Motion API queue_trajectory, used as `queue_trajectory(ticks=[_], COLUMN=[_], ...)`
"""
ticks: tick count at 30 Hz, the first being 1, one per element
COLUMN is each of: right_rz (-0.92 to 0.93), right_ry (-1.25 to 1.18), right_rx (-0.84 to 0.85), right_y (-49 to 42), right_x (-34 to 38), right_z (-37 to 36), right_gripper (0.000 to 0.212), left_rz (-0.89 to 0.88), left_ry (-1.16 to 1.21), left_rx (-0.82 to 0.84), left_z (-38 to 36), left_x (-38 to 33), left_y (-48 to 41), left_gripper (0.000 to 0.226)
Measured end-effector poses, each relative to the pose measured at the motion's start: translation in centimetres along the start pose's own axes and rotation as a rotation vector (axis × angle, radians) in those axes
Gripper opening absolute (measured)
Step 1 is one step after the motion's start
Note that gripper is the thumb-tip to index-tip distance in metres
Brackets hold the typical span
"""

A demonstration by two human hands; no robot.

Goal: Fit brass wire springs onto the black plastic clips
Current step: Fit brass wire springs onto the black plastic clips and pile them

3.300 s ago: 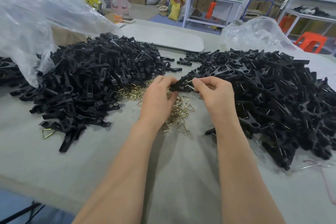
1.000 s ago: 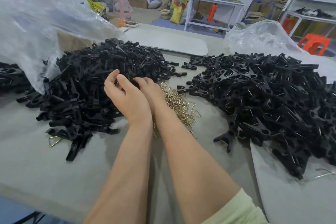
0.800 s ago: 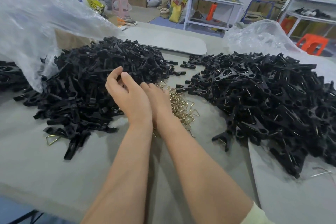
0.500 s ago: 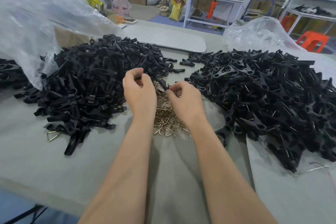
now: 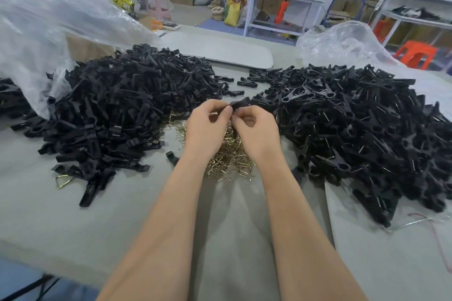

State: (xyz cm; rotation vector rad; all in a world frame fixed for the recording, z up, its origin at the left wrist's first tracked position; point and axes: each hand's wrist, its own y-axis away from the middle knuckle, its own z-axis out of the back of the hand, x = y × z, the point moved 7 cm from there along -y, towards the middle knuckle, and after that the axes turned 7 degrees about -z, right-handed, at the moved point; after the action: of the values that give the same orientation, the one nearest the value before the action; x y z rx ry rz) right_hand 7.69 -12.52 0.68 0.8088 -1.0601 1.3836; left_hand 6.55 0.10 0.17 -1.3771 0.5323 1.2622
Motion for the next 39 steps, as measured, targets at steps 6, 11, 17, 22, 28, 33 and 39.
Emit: queue_trajectory(ticks=[6,11,17,22,28,33,39], right_rz=[-0.138,-0.084,-0.017,0.002,0.098,0.068,-0.032], right_ry=[-0.468,-0.364,-0.326,-0.346,-0.026,-0.009,-0.202], right_rx=[-0.083,-0.059,-0.097,-0.167,-0.078,-0.057,-0.113], right_y=[-0.2,-0.1,-0.1,0.1,0.6,0.2,-0.2], right_x=[-1.0,-0.5,0.1,0.0,0.8,0.6,-0.5], right_z=[1.8,1.5,1.8,2.2,0.2,0.6,1.7], right_gripper=[0.021,0.018,0.022,0.02,0.022,0.023,0.017], left_rz=[0.208,0.186,0.139,0.207,0.189,0.19,0.198], left_ry=[0.3,0.309,0.192,0.26,0.289,0.337,0.375], left_rx=[0.06,0.244,0.18,0.105,0.072,0.111,0.143], left_z=[-0.7,-2.2,-1.7,-1.5,-1.4,-1.6,-2.1], left_x=[1.3,0.4,0.5,1.3,1.1,1.2,0.8], left_y=[0.6,1.1,0.8,0.6,0.4,0.6,0.7], left_gripper=[0.016,0.013,0.014,0.011,0.018,0.013,0.02])
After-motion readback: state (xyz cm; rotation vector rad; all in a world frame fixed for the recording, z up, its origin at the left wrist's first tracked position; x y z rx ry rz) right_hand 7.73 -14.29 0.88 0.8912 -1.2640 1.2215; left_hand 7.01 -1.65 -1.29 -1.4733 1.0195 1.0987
